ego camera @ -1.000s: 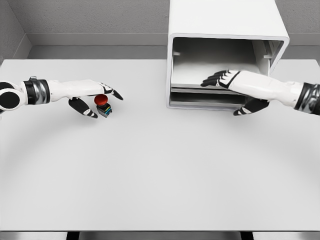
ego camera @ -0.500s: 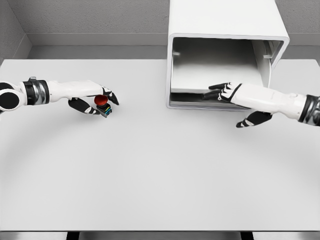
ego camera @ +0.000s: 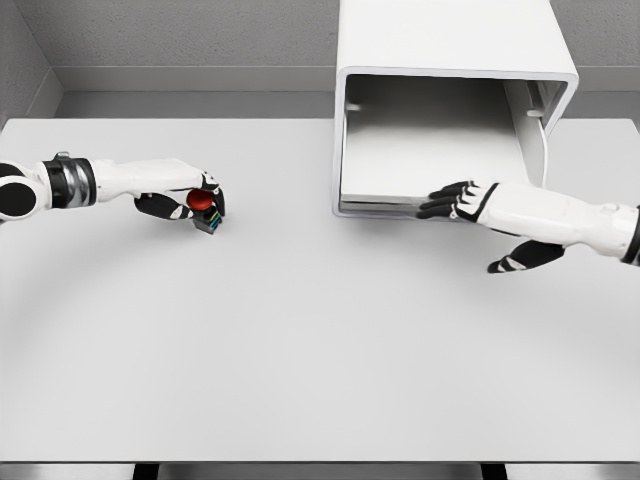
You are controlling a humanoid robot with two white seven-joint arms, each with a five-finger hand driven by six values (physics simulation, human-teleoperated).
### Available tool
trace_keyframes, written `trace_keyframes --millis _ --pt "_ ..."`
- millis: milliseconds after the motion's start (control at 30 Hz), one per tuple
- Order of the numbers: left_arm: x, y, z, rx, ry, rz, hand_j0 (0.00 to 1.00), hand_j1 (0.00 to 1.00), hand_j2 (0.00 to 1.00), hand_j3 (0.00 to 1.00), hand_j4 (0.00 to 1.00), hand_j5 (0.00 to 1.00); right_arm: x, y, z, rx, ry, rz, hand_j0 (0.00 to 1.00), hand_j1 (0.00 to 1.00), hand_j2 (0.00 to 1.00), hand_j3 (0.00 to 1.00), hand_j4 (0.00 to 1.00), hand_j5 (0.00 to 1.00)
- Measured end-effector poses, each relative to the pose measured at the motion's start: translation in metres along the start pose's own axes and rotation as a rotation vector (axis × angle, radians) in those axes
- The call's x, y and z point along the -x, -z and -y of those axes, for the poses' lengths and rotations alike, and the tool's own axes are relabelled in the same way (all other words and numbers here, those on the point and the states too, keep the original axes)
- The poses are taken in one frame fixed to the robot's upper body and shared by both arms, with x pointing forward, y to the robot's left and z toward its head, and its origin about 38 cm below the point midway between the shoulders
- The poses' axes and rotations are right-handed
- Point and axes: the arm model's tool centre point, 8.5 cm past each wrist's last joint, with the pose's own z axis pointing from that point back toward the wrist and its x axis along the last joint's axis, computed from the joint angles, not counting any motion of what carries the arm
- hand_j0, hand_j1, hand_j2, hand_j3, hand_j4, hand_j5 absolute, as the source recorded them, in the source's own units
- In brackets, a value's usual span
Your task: Slide open multi-storey tabletop storage cabinets and put open load switch and slide close multi-storey tabletop storage cabinets
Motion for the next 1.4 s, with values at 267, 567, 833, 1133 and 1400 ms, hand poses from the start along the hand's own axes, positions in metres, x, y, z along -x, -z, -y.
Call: trace_keyframes --millis 267,567,833,1133,1400 --pt "-0.008 0.0 -0.019 -0.018 0.037 0.016 0.48 0.48 0.48 0.48 0.48 0.48 -0.004 -0.013 0.004 -0.002 0.011 -0.008 1.0 1.0 1.0 1.0 1.0 1.0" --pt "-0.032 0.002 -0.031 -0.022 0.079 0.086 0.48 0.48 0.48 0.48 0.48 0.48 -0.001 0.001 0.019 0.084 0.056 0.029 1.0 1.0 1.0 1.0 1.0 1.0" --pt "-0.051 0.004 -0.041 -0.029 0.114 0.138 0.48 0.48 0.48 0.48 0.48 0.48 0.026 0.028 0.008 0.076 0.056 -0.012 1.0 1.0 1.0 1.0 1.0 1.0" --pt "-0.066 0.004 -0.041 -0.027 0.128 0.183 0.48 0.48 0.48 0.48 0.48 0.48 0.028 0.033 -0.01 0.05 0.071 -0.022 1.0 1.0 1.0 1.0 1.0 1.0" --pt "-0.072 -0.003 -0.047 -0.038 0.144 0.196 0.48 0.48 0.48 0.48 0.48 0.48 0.007 0.015 -0.006 0.017 0.014 0.001 1.0 1.0 1.0 1.0 1.0 1.0"
